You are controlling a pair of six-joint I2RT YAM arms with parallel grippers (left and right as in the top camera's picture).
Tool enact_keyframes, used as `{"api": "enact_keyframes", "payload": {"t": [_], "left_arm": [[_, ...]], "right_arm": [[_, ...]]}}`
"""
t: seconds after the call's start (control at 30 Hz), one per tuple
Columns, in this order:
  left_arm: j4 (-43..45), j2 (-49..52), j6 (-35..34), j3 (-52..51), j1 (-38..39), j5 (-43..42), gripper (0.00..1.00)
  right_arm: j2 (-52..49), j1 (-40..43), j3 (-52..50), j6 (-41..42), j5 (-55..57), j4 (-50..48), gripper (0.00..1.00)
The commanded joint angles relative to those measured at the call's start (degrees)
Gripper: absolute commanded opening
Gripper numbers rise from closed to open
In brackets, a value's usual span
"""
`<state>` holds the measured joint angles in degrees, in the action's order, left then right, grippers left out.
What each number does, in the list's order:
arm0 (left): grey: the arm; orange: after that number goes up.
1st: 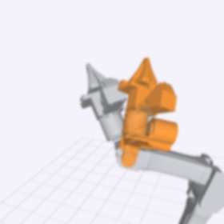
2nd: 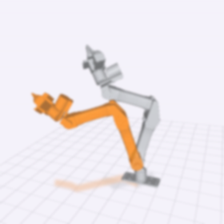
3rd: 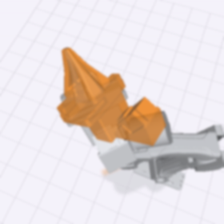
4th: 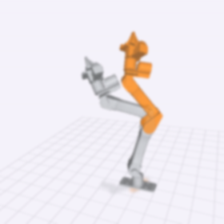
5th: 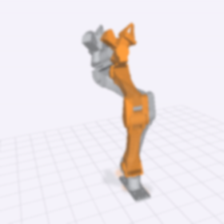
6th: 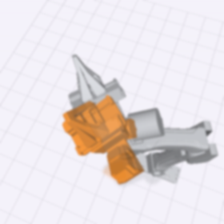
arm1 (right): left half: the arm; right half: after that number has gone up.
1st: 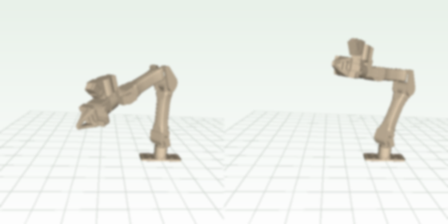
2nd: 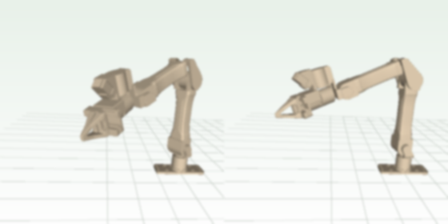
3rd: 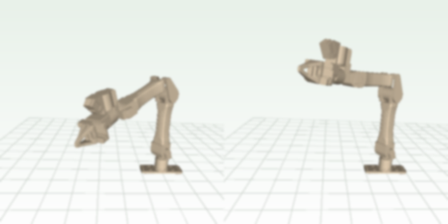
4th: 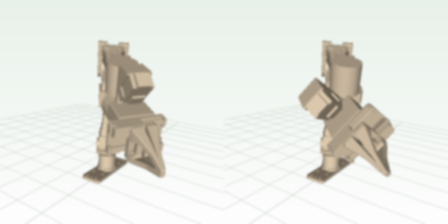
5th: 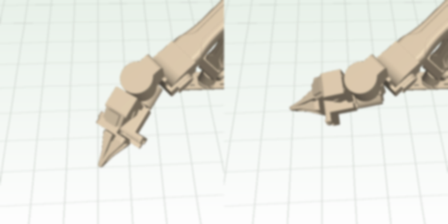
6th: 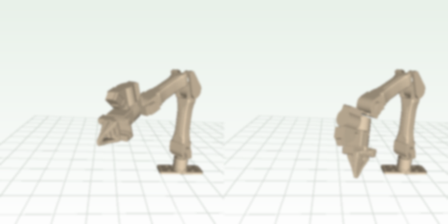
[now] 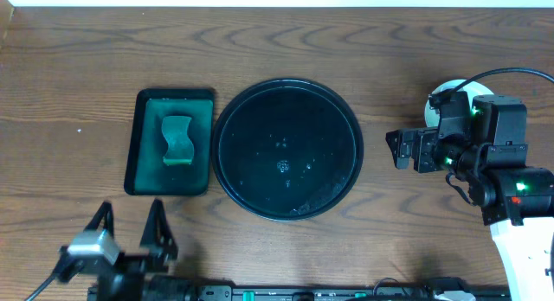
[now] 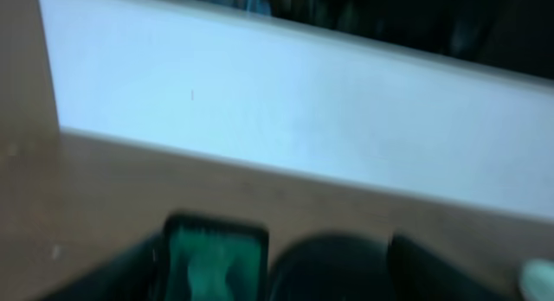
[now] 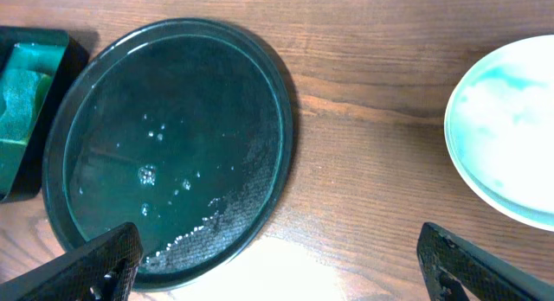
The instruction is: Clean dirty plates on tray and stack at the side
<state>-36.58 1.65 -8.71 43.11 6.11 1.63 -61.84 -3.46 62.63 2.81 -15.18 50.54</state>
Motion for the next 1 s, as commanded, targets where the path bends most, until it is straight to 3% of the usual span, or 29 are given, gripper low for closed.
{"api": "enact_keyframes", "payload": {"t": [0.0,0.53,0.7,0.87,0.97], "left_arm": [[7.23,-1.22,1.01,-7.96,-1.42,-2.21,0.80],[48.89,-1.55,-0.81,-42.38,-5.55,-2.71,0.80],[46.90,-1.55,-0.66,-42.88,-5.57,-2.23,0.80],[33.77,-1.55,-0.35,-42.88,-5.57,-2.27,0.80],[32.48,-1.55,1.22,-42.88,-5.60,-2.05,0.80]], "right_arm": [[0.44,-0.33,0.68,0.52,0.15,0.04,0.99],[0.44,-0.33,0.68,0.52,0.15,0.04,0.99],[0.44,-0.33,0.68,0.52,0.15,0.04,0.99],[0.44,-0.33,0.68,0.52,0.15,0.04,0.99],[0.44,-0.33,0.68,0.52,0.15,0.04,0.99]]}}
